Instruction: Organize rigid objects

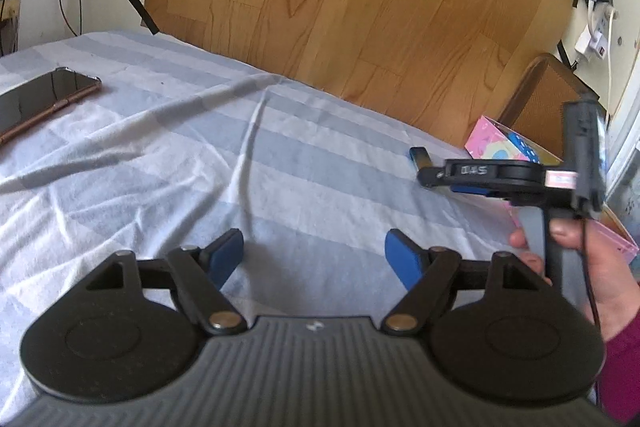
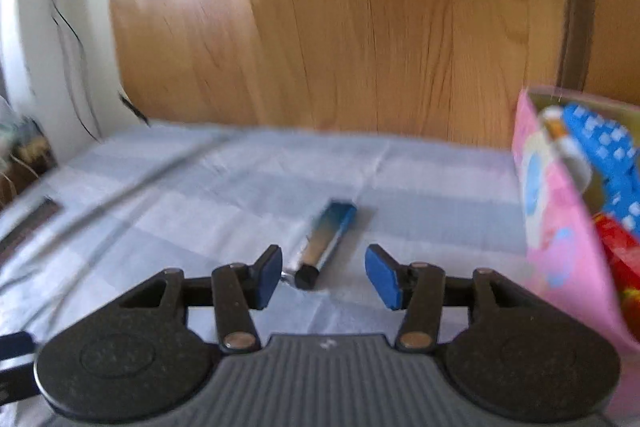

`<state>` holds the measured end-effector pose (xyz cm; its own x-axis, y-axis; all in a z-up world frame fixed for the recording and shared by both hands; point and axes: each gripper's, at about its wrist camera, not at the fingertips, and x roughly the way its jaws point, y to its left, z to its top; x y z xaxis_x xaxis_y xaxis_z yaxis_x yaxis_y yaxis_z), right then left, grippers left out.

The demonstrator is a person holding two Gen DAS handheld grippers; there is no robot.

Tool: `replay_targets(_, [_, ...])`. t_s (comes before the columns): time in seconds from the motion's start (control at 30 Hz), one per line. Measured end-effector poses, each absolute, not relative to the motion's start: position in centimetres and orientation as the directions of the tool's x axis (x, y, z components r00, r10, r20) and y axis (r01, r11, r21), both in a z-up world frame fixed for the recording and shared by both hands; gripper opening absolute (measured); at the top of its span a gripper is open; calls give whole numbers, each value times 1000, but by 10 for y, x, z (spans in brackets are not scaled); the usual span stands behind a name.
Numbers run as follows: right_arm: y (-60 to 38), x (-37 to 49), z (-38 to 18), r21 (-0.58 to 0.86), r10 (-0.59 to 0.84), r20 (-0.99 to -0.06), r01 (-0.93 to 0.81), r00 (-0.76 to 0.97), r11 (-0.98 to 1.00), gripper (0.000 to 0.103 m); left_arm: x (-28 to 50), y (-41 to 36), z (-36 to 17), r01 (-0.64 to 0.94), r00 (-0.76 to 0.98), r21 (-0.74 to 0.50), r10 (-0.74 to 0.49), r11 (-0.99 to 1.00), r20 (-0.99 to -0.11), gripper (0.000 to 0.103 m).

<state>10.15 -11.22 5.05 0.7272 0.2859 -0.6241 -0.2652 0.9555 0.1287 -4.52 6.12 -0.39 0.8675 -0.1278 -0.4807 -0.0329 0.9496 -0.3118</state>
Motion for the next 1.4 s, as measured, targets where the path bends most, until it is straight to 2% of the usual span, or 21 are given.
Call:
replay_targets(0.07, [-107,101,46,86,272,-627,-283,730,955,30,-47,61,-4,-30,868,-316,-132,948,-478,79])
replay_targets(0.23, [-101,82,45,51,311,-620,-358,721,932,25,-49,62,-5,-28,869,-329,-140,944,-475,80])
replay_targets(0.3, [-99,70,48,82,364,-625,-405,691,911,25,-47,64,-5,-17,865,-342,-157,939,-476,85])
replay_targets(0.4, [-108,39,52,181,473,-624,-474,622,862,25,-44,65,-4,4,856,-356,-187,934,-481,91])
replay_targets(0.5, [-121,14,54,310,573,-611,-501,546,808,25,-43,59,0,-2,837,-357,-194,934,-512,91])
replay_targets(0.63, [-144,-4,49,489,680,-556,-473,478,733,25,-39,56,4,17,774,-532,-348,847,-529,91])
replay_targets(0.7, [-153,-9,49,529,702,-533,-462,472,712,25,-35,49,4,37,737,-621,-441,783,-513,88])
replay_targets(0.77, [-160,-14,50,539,712,-511,-465,482,702,25,-29,36,5,40,713,-636,-468,771,-523,85])
replay_targets(0.83, [-165,-16,53,553,726,-485,-473,487,686,25,-20,19,7,53,695,-619,-474,784,-540,74])
replay_targets(0.9, [-170,-18,58,564,740,-458,-483,492,670,24,-10,4,10,75,678,-613,-491,786,-546,51])
replay_targets(1.0, [-180,-22,67,527,716,-436,-490,546,694,24,3,-19,24,126,678,-595,-507,794,-533,30])
replay_targets(1.17, [-215,-29,93,397,616,-348,-484,706,780,24,36,-77,65,277,659,-548,-571,790,-490,30])
replay_targets(1.33, [-263,-21,110,249,425,-274,-363,863,898,24,77,-163,96,439,624,-449,-624,778,-470,30])
replay_targets(1.4, [-279,-11,110,215,346,-266,-295,900,931,24,93,-192,99,485,597,-433,-649,760,-471,39])
